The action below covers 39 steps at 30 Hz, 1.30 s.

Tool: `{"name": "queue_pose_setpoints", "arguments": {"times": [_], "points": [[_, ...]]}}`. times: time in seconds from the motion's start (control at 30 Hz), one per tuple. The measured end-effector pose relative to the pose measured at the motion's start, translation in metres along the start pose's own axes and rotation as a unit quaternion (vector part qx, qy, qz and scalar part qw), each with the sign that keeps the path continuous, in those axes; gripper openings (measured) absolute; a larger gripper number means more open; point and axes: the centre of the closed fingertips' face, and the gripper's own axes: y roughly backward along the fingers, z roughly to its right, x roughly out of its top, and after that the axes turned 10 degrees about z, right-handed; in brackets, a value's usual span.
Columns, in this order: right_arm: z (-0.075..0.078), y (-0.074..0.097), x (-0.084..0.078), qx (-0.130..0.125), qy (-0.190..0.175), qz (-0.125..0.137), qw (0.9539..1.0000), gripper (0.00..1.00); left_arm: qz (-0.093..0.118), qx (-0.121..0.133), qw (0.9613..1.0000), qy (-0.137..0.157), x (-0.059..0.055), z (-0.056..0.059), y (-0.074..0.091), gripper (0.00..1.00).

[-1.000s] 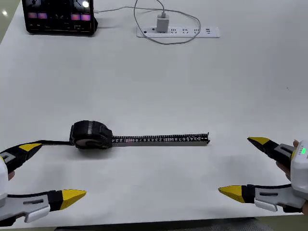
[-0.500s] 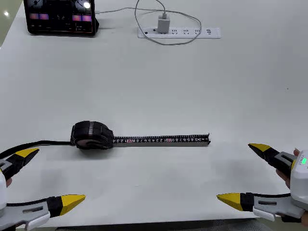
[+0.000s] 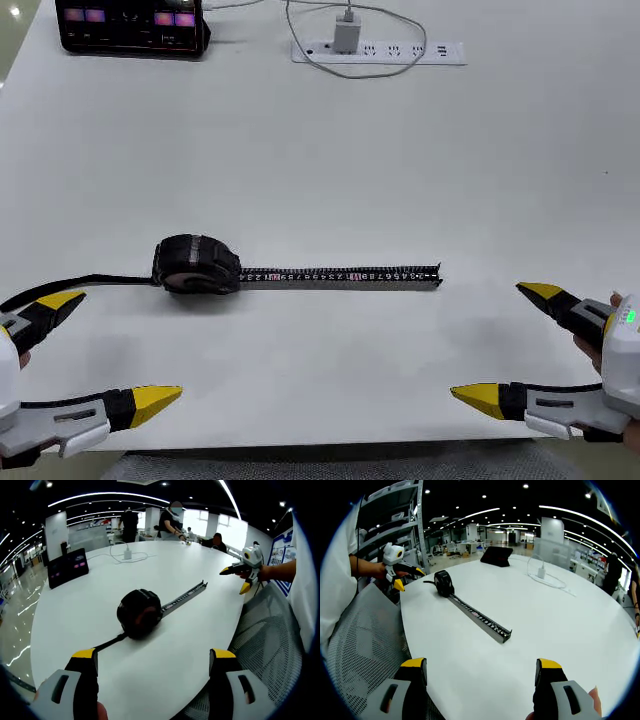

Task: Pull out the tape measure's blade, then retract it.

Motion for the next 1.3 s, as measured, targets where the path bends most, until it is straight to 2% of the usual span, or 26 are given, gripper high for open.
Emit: {"name": "queue_pose_setpoints", "arguments": {"times": [0.3,0.67,1.3], "points": [[-0.002,-0.003,0.002,0.004,0.000,0.001,1.0000,0.89,0.001,0.000,1.0000,0.000,0.001,0.000,-0.001,0.89],[-0.008,-0.005,0.012,0.006,0.004,0.000,1.0000,0.88,0.001,0.003,1.0000,0.002,0.001,-0.001,0.002,0.89],[-0.010,-0.003,0.013,0.008,-0.001,-0.002,1.0000,0.86,0.002,0.005,1.0000,0.004,0.002,-0.001,0.001,0.90]]}}
